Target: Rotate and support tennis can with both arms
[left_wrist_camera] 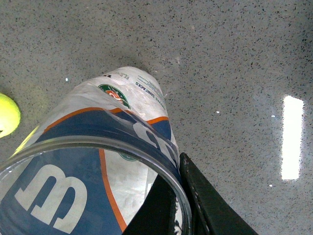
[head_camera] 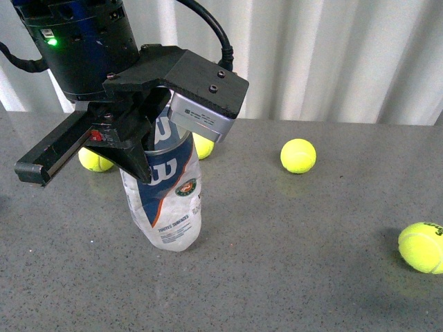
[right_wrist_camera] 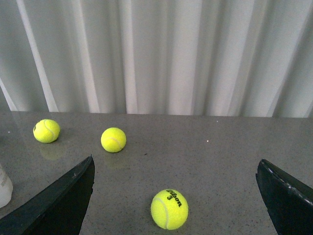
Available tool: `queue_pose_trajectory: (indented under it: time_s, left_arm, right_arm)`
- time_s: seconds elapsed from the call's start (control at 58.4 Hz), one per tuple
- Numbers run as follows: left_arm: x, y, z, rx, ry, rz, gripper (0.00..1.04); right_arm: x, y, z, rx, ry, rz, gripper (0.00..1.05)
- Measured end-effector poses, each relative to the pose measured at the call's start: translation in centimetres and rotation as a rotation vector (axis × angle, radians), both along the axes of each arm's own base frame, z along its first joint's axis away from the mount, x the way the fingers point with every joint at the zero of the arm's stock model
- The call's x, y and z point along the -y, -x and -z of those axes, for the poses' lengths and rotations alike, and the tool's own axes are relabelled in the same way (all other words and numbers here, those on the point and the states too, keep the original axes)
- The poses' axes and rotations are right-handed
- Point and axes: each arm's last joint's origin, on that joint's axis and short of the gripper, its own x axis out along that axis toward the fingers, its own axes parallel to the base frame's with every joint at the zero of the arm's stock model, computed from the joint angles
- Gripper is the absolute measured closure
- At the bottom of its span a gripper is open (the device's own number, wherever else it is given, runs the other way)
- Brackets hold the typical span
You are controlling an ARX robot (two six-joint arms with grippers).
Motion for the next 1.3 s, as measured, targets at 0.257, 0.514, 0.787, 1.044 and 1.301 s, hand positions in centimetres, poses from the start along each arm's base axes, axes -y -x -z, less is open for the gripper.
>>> queue_pose_trajectory:
  time_s: [0.257, 0.514, 0.787, 1.044, 1.301]
  left_arm:
    - [-0.2, -0.9, 0.5, -0.016, -0.012, -0.019, 0.98]
    - [-0.1, -1.4, 0.7, 0.013, 0.000, -0.024, 0.57]
    - [-0.5, -1.5, -0.6, 0.060, 0.077, -0.032, 0.13]
    - [-4.1, 1.1, -11.7, 0.472, 0.688, -0.148, 0.07]
    - [-13.2, 6.5, -11.8, 0.758, 1.179, -0.643, 0.07]
  right_arm:
    - [0.0, 0.0, 0.0, 0.000, 0.000, 0.000, 0.07]
    - [0.0, 0.0, 0.0, 0.000, 0.000, 0.000, 0.07]
    - [0.0, 0.0, 0.0, 0.000, 0.000, 0.000, 0.07]
    - [0.0, 0.0, 0.0, 0.000, 0.000, 0.000, 0.07]
    - [0.0, 0.0, 0.0, 0.000, 0.000, 0.000, 0.07]
